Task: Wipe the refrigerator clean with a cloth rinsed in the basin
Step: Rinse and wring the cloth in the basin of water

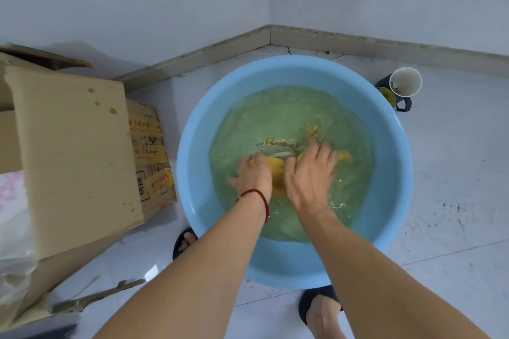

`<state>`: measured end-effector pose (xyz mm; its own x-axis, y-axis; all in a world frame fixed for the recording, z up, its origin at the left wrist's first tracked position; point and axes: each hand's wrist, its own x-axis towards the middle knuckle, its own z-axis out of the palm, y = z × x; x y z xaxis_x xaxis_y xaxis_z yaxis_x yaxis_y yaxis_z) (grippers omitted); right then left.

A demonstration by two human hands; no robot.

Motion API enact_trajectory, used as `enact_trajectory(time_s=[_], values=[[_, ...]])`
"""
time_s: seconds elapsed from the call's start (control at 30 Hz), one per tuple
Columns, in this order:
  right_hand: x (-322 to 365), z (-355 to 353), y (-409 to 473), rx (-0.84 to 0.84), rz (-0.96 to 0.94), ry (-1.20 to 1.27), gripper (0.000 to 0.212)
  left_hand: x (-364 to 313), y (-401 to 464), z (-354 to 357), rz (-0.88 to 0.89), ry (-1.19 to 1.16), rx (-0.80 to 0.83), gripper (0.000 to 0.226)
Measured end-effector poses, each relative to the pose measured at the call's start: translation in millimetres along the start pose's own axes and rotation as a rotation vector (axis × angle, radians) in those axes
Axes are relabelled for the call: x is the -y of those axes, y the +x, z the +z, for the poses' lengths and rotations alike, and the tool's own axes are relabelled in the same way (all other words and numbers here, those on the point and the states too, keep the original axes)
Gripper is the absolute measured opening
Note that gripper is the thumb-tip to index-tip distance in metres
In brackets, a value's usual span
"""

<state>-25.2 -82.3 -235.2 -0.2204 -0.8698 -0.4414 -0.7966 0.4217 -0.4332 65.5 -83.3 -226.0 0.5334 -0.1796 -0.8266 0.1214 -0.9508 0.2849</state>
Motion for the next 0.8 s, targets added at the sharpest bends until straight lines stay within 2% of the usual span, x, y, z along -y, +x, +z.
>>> enact_trajectory(time_s=[0.07, 0.1, 0.17, 0.2, 0.23, 0.27, 0.37, 0.43, 0.47, 0.53, 0.57, 0.6, 0.63, 0.7, 0.8], values=[[8, 1, -10, 0.105, 0.079, 0.398, 0.062, 6, 26, 13, -0.058, -0.047, 0.102, 0.083], [15, -2, -12, 0.125, 0.165, 0.572, 0.06, 15, 47, 24, -0.065, -0.056, 0.129, 0.091], [30, -7, -15, 0.124, 0.322, 0.743, 0.041, 6, 38, 24, -0.05, -0.035, 0.181, 0.083], [34, -9, -17, 0.102, 0.331, 0.722, 0.03, -1, 26, 20, -0.021, -0.021, 0.213, 0.069], [38, -11, -17, 0.074, 0.303, 0.67, 0.028, -8, 17, 16, 0.029, -0.027, 0.247, 0.054], [40, -13, -16, 0.052, 0.25, 0.592, 0.035, -12, 10, 12, 0.044, -0.049, 0.271, 0.044], [31, -16, -5, 0.104, 0.056, 0.3, 0.053, -9, 8, 7, 0.01, -0.054, 0.245, 0.051], [21, -19, 7, 0.149, -0.02, -0.009, 0.055, -3, 4, 7, 0.084, 0.003, 0.172, 0.057], [17, -21, 13, 0.139, -0.099, -0.137, 0.052, 1, -2, 3, 0.145, -0.001, 0.124, 0.051], [8, -23, 20, 0.049, -0.253, -0.331, 0.043, 6, -12, -3, 0.218, -0.071, 0.034, 0.021], [3, -24, 20, 0.004, -0.267, -0.381, 0.041, 10, -13, -6, 0.23, -0.077, -0.028, 0.008], [-3, -23, 19, -0.026, -0.245, -0.425, 0.04, 11, -12, -7, 0.204, -0.044, -0.075, 0.016], [-7, -22, 14, -0.026, -0.2, -0.45, 0.043, 11, -9, -7, 0.168, 0.005, -0.073, 0.022], [-6, -13, 5, 0.06, -0.092, -0.339, 0.05, 7, -8, -3, 0.032, 0.019, 0.074, 0.038], [14, -7, -5, 0.149, 0.13, 0.237, 0.04, 8, -5, 10, -0.18, -0.111, 0.349, 0.061]])
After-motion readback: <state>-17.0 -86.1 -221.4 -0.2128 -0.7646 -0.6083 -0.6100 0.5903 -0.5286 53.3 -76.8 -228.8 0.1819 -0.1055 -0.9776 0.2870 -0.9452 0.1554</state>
